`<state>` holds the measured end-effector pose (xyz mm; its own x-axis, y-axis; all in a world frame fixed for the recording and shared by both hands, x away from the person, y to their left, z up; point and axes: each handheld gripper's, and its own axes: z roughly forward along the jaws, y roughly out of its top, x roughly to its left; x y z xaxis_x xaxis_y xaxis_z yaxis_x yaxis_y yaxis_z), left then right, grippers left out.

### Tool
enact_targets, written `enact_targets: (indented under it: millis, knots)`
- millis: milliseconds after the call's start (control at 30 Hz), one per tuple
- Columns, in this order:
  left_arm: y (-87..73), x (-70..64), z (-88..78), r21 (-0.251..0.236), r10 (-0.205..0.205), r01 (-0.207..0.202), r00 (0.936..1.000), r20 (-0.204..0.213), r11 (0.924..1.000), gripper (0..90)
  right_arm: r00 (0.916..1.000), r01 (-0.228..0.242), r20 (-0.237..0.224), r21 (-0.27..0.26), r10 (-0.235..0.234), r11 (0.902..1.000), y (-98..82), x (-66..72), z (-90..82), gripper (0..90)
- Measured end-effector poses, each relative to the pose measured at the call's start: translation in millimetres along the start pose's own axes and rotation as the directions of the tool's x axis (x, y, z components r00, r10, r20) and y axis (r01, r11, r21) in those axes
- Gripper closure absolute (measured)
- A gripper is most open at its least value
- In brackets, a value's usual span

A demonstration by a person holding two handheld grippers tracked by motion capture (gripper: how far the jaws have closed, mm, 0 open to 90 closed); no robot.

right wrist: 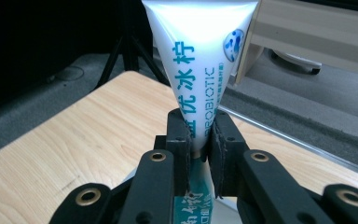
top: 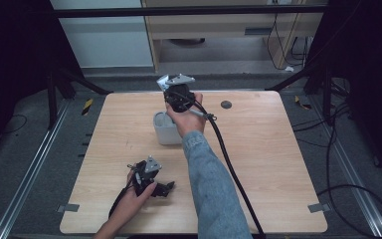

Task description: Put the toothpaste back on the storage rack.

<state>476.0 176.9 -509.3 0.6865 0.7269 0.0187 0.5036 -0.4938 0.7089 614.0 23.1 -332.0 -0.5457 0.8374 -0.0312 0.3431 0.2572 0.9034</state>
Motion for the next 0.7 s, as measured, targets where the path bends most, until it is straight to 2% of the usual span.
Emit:
enact_targets:
  millis: [333, 700]
  knots:
    - [0.0, 0.0, 0.0, 0.0, 0.0, 0.0, 1.0, 0.0, 1.0, 0.0, 1.0, -0.004, 0.005, 0.039, 0.003, 0.9993, -10.6, -0.2, 8.5, 79.5]
    - [0.0, 0.0, 0.0, 0.0, 0.0, 0.0, 1.0, 0.0, 1.0, 0.0, 0.9999, 0.0, 0.011, 0.048, -0.001, 0.9988, -14.1, -0.5, 11.6, 79.4]
